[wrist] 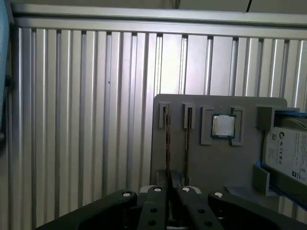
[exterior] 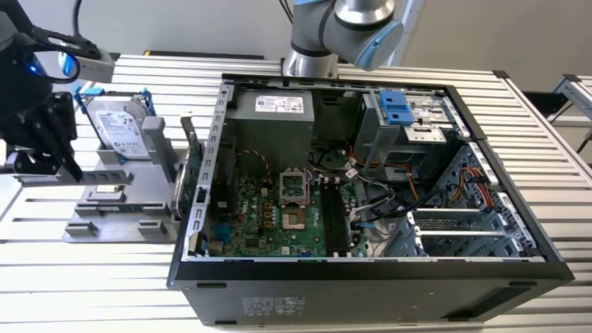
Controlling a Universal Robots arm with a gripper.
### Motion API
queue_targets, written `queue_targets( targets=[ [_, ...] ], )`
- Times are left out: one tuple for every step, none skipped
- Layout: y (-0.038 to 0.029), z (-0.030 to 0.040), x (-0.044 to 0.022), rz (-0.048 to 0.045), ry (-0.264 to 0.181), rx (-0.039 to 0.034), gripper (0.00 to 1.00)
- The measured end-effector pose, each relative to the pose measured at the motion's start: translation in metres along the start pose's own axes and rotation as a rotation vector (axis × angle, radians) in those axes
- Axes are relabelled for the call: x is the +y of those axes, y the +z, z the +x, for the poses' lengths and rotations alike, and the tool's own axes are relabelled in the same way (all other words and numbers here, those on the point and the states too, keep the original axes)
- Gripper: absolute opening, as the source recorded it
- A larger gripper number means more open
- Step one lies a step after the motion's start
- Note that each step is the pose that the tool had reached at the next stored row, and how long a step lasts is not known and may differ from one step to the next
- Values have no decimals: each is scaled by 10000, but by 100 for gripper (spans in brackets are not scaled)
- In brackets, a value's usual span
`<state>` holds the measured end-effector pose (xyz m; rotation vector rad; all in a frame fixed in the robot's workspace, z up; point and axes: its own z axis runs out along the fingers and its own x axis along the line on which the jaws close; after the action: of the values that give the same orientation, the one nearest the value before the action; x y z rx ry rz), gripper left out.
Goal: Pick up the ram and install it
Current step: 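Pick up the ram and move it above insertion slot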
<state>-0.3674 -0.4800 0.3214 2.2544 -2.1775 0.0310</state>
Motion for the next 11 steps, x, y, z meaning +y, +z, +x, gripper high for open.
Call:
queue_targets(
  targets=[
    [-7,0,1,1,0,0,0],
    [-13,0,1,1,1,0,0],
    [-21,0,1,1,1,0,0],
    [-28,0,1,1,0,0,0],
    [-35,0,1,2,1,0,0],
    [-42,0,1,3,1,0,0],
    [-49,1,2,3,1,0,0],
    [-56,1,2,3,1,0,0],
    [-63,1,2,4,0,0,0],
    [-69,1,3,4,0,0,0],
    [-75,1,3,5,1,0,0]
  ],
)
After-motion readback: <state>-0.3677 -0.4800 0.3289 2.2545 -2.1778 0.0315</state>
